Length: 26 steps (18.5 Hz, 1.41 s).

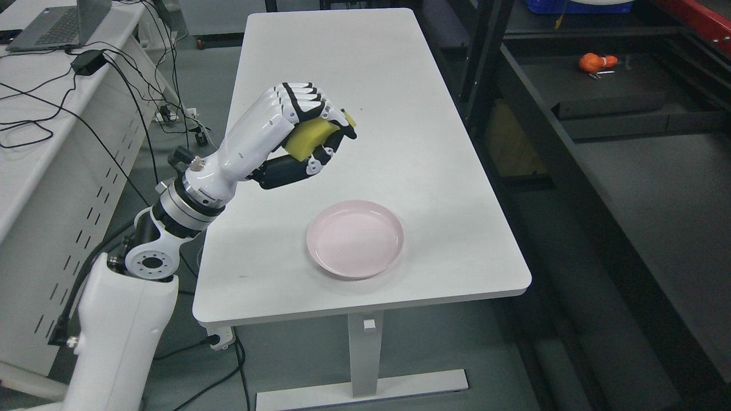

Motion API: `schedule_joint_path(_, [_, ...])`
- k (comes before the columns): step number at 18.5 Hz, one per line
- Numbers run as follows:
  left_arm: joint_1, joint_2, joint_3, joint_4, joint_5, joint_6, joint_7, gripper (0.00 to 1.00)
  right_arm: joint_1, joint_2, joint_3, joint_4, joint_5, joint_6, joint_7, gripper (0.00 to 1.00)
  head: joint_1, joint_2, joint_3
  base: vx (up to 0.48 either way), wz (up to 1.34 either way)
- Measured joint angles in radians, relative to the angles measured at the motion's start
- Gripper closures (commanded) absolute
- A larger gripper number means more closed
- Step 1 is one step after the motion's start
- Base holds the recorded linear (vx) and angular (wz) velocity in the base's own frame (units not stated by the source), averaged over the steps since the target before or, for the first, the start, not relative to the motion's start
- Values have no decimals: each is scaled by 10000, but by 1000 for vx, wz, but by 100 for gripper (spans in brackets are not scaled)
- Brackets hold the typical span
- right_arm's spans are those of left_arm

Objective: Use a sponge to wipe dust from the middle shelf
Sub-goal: 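Lift the sponge with the left hand and carry it toward the shelf, then extend the left hand with the sponge over the middle shelf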

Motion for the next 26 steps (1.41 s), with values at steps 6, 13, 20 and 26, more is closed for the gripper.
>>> schedule_joint_path(6, [-277, -124, 227, -97, 153, 0, -90, 100, 1, 0, 0, 0, 0, 0, -27, 0, 0, 0, 0, -193, -166])
schedule_joint_path(13, [-994, -391, -587, -136, 193, 0, -165, 100, -1, 0, 0, 0, 0, 0, -34, 0, 0, 0, 0, -204, -362])
schedule_joint_path(20, [-2258, -802, -2232, -49, 195, 0, -160, 100, 1, 0, 0, 0, 0, 0, 6, 0, 0, 0, 0, -209, -789])
schedule_joint_path(26, [-2820, -1319, -3628, 194, 114, 0, -180, 100, 6, 0, 0, 0, 0, 0, 8, 0, 0, 0, 0, -200, -984])
